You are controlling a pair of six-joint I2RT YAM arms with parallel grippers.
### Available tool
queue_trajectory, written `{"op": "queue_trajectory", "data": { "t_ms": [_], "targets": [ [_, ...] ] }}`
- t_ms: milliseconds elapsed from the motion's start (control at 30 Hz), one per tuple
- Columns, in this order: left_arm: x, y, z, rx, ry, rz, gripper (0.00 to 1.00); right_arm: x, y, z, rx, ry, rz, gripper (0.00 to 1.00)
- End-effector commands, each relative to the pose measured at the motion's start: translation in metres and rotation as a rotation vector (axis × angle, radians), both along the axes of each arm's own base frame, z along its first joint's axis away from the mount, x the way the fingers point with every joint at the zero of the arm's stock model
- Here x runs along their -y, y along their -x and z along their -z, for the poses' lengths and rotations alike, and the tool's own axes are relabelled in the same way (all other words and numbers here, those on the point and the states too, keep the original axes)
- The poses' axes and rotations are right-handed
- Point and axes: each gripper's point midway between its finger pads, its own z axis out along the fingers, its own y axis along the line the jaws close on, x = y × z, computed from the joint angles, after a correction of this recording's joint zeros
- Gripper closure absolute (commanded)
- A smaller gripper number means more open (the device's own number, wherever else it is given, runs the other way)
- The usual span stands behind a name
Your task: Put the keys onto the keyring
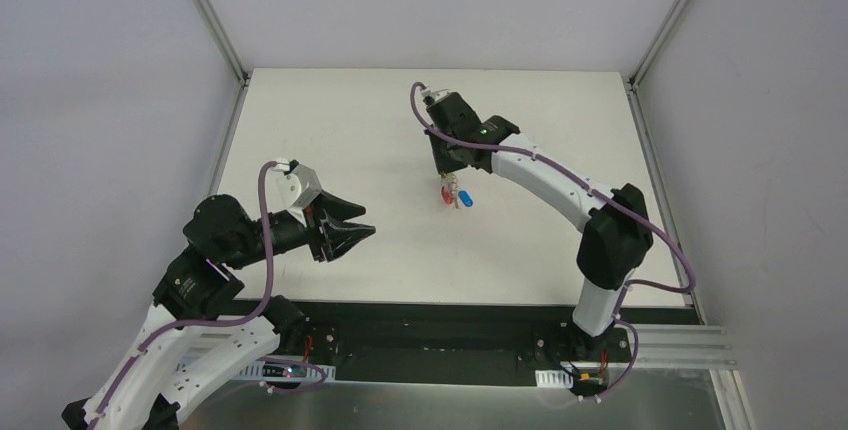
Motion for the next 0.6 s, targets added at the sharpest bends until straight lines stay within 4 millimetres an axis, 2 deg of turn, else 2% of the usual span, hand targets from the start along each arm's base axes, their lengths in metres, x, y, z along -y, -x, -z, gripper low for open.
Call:
{"op": "queue_trajectory", "data": {
  "t_ms": [0,233,367,567],
  "targets": [
    [0.002,-0.005,0.004,0.011,-0.018,-0.004,0.57,-0.004,-0.004,0.04,-0.059,-0.017,0.049,1.0],
    [0.005,-0.006,0.005,0.0,-0.022,0.004,0.57,-0.026,-0.005,0.074,-0.133,-0.073,0.039,1.0],
    [0.004,-0.006,0.004,0.002,-0.02,-0.001,0.57,-0.032,-0.003,0.09,-0.176,-0.078,0.04,1.0],
    [0.004,-0.008,0.007,-0.006,-0.026,-0.004,0.57,-0.038,0.0,0.101,-0.2,-0.114,0.049,1.0]
  ]
}}
